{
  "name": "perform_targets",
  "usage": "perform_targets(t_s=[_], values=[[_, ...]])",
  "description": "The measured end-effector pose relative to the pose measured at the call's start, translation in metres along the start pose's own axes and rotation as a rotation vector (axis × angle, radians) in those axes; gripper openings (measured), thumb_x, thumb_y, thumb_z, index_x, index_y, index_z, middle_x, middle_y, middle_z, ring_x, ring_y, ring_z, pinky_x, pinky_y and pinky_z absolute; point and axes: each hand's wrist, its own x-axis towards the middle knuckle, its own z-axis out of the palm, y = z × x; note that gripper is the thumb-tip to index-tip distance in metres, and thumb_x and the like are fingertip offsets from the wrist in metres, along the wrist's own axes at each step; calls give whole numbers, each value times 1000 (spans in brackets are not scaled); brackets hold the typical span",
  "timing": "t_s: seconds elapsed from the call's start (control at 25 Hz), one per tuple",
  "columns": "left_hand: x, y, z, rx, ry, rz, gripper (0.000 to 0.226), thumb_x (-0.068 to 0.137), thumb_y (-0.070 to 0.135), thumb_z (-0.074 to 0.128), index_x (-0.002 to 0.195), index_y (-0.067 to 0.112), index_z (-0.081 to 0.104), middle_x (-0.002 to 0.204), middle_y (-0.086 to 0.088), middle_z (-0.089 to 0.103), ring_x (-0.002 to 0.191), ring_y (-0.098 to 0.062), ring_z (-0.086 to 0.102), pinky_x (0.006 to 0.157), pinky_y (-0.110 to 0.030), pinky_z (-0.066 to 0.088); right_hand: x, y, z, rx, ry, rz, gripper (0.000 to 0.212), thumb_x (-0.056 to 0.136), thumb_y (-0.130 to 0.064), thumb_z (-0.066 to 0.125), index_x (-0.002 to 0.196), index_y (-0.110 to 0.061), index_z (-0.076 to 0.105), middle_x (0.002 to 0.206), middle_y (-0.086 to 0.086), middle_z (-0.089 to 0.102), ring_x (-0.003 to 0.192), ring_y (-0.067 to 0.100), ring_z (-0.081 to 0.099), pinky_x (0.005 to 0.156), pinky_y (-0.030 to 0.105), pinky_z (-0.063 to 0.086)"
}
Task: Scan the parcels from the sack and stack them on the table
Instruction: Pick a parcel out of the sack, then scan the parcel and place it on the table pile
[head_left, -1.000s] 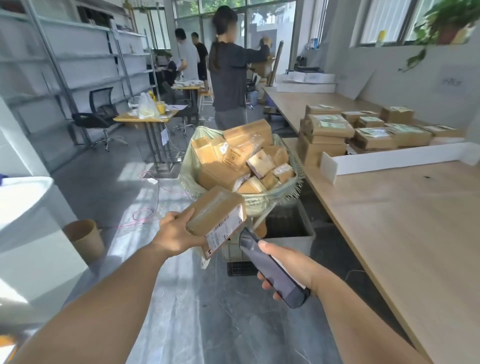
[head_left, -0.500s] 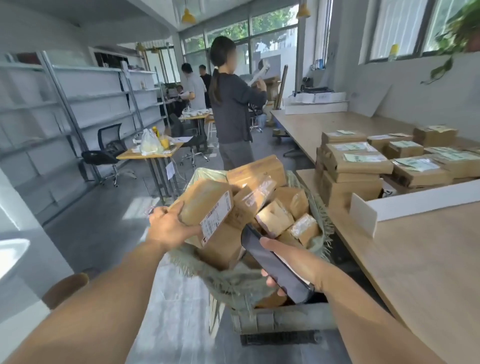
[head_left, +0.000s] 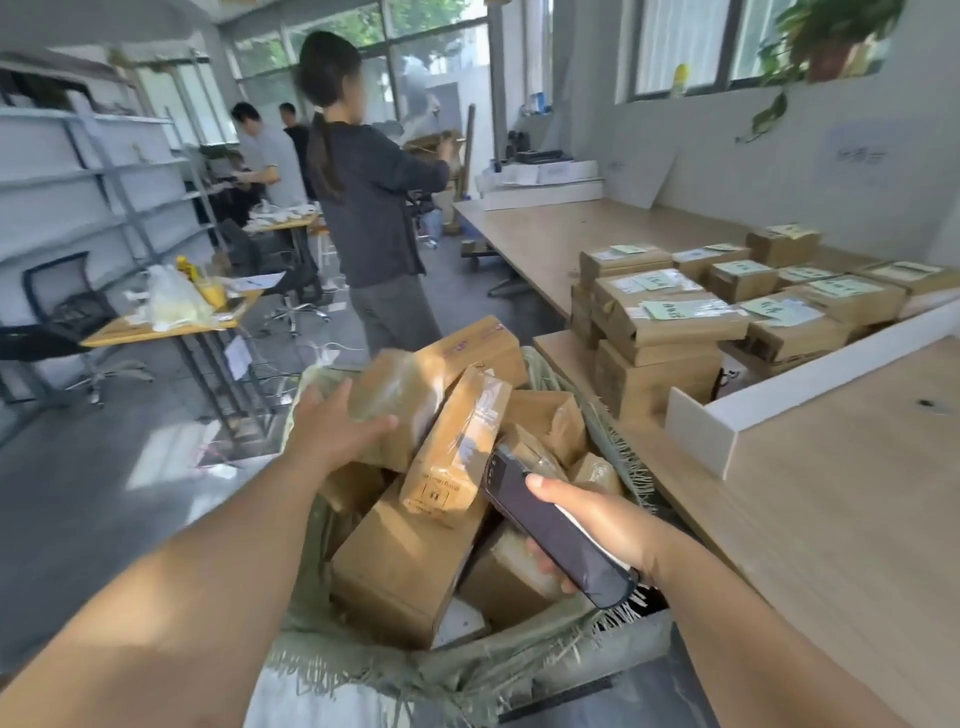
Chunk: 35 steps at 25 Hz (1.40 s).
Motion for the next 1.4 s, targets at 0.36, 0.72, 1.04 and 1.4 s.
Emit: perform_targets(t_s=[0.36,0.72,1.04,1.4], values=[[24,51,11,-344,-15,419,38,88,39,61,124,26,61,122,2,59,111,-18,57,102,-34,41,-13,5,28,46,257,-1,102,38,-84,77,106,-9,67,82,14,70,69,28,67,59,35,53],[-64,149,87,-447,-434,809,16,82,27,71,69,33,65,70,12,64,76,-13,60,74,-24,44,-136,45,41,198,657,82,67,73,-68,62,102,-8,61,91,20,62,79,33,60,57,35,52],[-241,250,133,-247,-652,1161,12,88,37,63,91,27,67,90,8,64,91,-14,60,82,-28,45,-305,119,54,414,998,128,50,97,-55,47,111,-8,60,91,13,66,76,27,63,62,35,50],[-515,320,168,-245,-868,1464,13,87,35,63,94,26,70,93,9,66,95,-14,62,87,-29,47,-540,224,102,476,1322,148,57,88,-59,56,106,-6,64,88,12,71,76,27,68,72,45,54]])
